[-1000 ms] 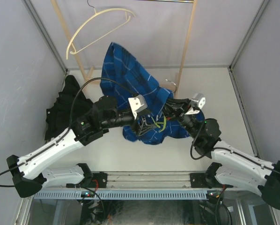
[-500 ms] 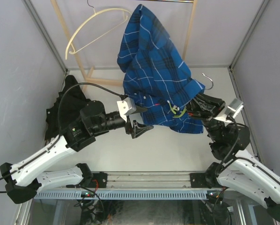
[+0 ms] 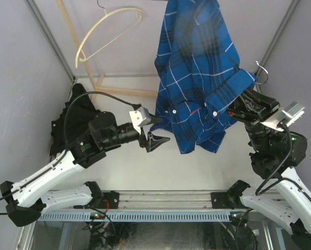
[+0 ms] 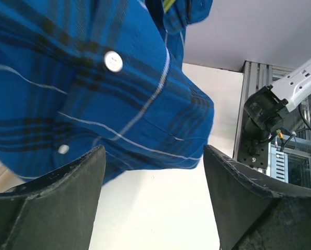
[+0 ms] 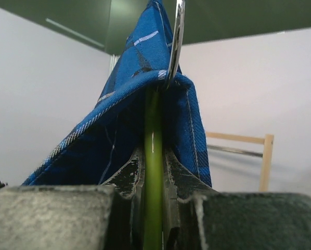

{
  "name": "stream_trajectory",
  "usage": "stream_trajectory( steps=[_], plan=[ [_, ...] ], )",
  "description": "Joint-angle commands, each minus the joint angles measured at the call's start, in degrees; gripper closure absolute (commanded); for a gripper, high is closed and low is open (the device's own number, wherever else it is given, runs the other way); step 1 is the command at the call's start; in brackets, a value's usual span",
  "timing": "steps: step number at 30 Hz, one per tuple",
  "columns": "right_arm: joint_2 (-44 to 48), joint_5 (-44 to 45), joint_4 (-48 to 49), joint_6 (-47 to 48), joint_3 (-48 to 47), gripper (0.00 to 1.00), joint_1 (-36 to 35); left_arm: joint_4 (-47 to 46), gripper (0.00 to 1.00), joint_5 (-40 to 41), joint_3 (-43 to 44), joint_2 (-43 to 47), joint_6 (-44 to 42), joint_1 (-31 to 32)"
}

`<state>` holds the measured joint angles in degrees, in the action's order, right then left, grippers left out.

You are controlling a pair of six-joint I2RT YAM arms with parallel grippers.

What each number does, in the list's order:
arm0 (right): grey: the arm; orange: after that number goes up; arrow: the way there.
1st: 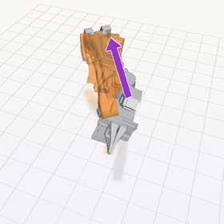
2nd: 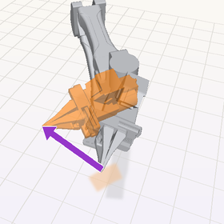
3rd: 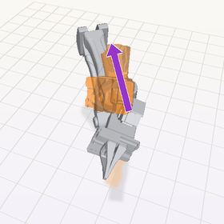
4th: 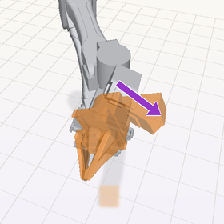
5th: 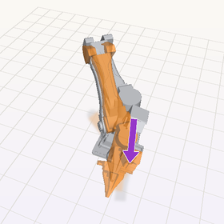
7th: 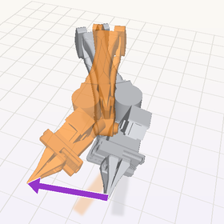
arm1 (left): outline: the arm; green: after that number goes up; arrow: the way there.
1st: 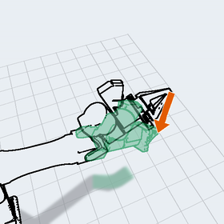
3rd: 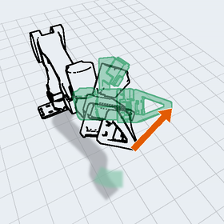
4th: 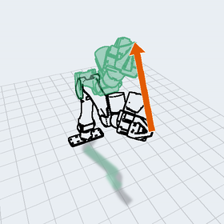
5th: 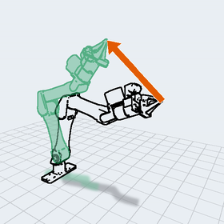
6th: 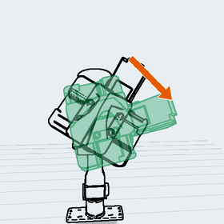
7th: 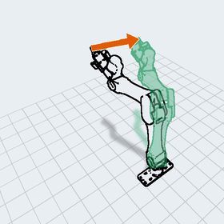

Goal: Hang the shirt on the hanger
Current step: Hang the shirt on the hanger.

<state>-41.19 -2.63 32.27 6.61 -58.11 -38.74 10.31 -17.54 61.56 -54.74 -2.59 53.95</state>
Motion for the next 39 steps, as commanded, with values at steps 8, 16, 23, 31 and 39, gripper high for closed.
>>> stream_trajectory(
  steps=[8,16,23,31,39],
  plan=[
    [8.75,-4.91,-12.57,-9.97,12.14,1.00,5.03,-4.37,0.21,11.16,-3.51,4.67,-3.44,-1.19],
    [17.62,-12.42,-24.45,-11.55,18.63,1.00,6.72,-5.02,0.22,11.86,-6.00,10.75,-11.84,-2.90],
    [23.79,-16.10,-28.12,-15.26,25.02,1.00,6.84,-9.11,0.19,16.04,-10.59,20.75,-23.42,-5.42],
    [24.40,-21.02,-31.60,-16.15,26.09,1.00,6.92,-2.70,0.20,1.15,-9.16,21.03,-34.25,-5.44],
    [22.56,-26.88,-34.82,-14.93,26.08,1.00,6.91,5.23,0.18,-5.78,-3.45,16.89,-35.76,-5.35]
  ],
)
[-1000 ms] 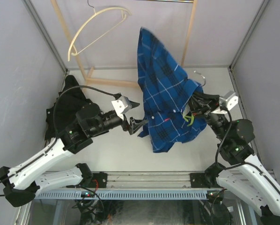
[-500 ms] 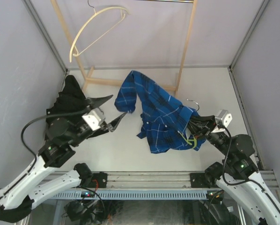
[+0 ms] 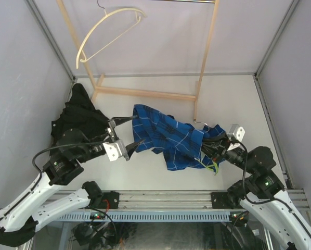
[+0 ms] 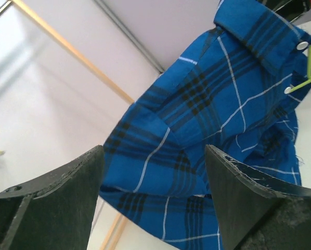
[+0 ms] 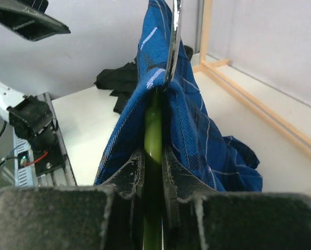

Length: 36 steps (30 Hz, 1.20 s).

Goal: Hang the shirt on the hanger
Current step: Hang the shirt on the hanger.

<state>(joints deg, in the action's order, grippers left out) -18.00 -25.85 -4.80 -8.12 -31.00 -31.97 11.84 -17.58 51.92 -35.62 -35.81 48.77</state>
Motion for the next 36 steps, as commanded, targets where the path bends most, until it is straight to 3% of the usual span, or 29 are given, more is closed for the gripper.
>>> stream_trajectory(
  steps=[1,9,14,25,36],
  plan=[
    [-0.81,-4.40,2.15,-0.08,-1.01,1.00,0.15,4.99,0.18,-6.32,7.22,-3.32,-2.56,-0.13],
    [-4.67,-10.15,2.47,1.02,-1.08,1.00,0.20,18.55,0.24,-13.10,16.47,-10.09,-6.71,1.30],
    [-6.25,-12.38,4.03,1.18,-1.05,1.00,0.15,22.65,0.24,-14.52,17.59,-14.40,-9.02,1.41],
    [-12.55,-11.21,6.00,3.01,-1.08,1.00,-4.59,10.46,0.27,-9.19,8.39,-15.20,-1.70,0.81],
    [-15.48,-6.08,7.43,4.61,-2.94,1.00,-10.79,11.45,0.24,-11.04,7.68,-16.62,1.71,0.80]
  ],
)
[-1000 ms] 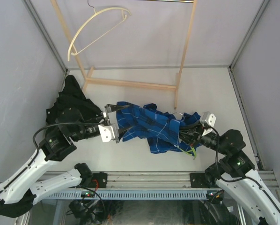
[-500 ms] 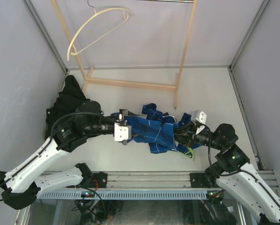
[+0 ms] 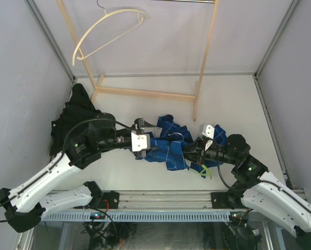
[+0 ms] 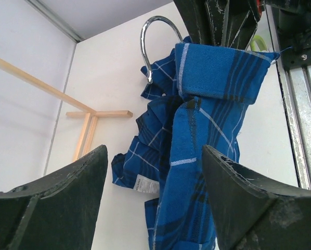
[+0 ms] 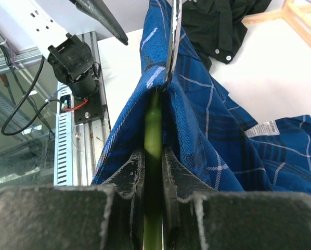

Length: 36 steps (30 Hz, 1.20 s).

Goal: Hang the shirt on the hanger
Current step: Hang the shirt on the hanger.

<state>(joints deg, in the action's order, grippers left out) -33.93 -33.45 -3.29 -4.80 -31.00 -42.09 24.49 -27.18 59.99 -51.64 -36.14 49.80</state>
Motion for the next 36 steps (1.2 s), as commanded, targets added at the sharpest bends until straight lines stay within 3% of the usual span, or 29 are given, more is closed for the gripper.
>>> stream_trajectory(
  steps=[1,6,13,21,28,30,33,36],
  plan=[
    [0.57,1.69,6.00,1.28,-2.95,1.00,-0.76,-0.55,0.24,-2.31,-0.16,-0.84,2.05,-0.23],
    [0.95,2.48,6.05,1.30,-3.00,1.00,-0.89,4.58,0.31,-5.39,3.29,-4.18,2.08,0.30],
    [-0.12,1.05,7.60,0.76,-2.97,1.00,-1.07,10.55,0.49,-6.93,7.76,-9.91,1.47,1.09],
    [-1.48,1.58,7.07,0.98,-2.93,1.00,-2.06,7.94,0.59,-5.77,4.62,-7.09,1.21,1.09],
    [-2.13,3.02,8.21,0.98,-2.97,1.00,-3.08,7.77,0.80,-5.34,4.62,-7.50,1.24,1.09],
    [-1.85,3.44,8.46,0.85,-2.96,1.00,-3.18,7.63,0.80,-5.30,4.53,-7.39,1.12,1.12],
    [-1.12,3.44,9.02,0.76,-2.93,1.00,-3.27,7.59,0.59,-5.47,4.28,-7.36,1.07,1.10],
    [-0.67,3.35,9.61,0.74,-2.89,1.00,-3.27,7.66,0.56,-6.12,4.11,-7.32,1.07,1.13]
  ],
)
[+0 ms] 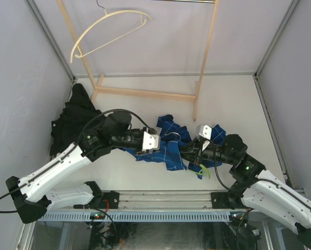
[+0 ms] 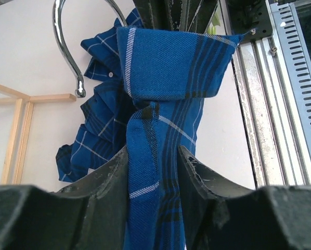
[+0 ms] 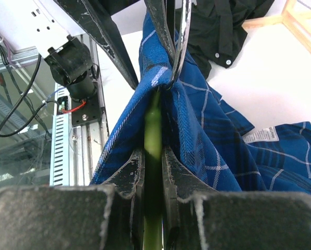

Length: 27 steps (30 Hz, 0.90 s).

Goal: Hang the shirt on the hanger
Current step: Hang the shirt on the hanger.

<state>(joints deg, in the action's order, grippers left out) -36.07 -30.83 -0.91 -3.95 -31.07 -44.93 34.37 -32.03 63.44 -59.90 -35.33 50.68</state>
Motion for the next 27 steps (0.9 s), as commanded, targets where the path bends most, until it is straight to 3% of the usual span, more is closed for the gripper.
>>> stream_trajectory(
  steps=[1,6,11,14,18,27],
  plan=[
    [1.53,0.57,7.42,-0.25,-2.85,1.00,-0.42,-2.28,0.57,-1.48,0.71,0.85,0.26,0.22],
    [0.77,-0.96,9.00,-1.02,-2.92,1.00,-0.51,-2.38,0.67,-1.56,0.60,0.81,0.24,0.30],
    [0.68,-2.98,10.08,-1.05,-2.89,1.00,-0.77,-2.46,0.69,-1.78,0.46,0.75,0.26,0.30],
    [0.54,-4.57,10.39,-0.52,-2.86,1.00,-0.86,-2.19,0.64,-2.60,0.50,0.57,0.33,0.30],
    [0.12,-6.05,10.47,1.32,-3.16,1.00,-1.03,-0.93,0.49,-5.06,0.61,0.31,-0.01,0.30],
    [0.57,-3.84,0.91,10.97,-7.41,1.00,-1.66,4.86,0.54,-7.56,3.89,-0.83,-1.67,0.90]
  ],
)
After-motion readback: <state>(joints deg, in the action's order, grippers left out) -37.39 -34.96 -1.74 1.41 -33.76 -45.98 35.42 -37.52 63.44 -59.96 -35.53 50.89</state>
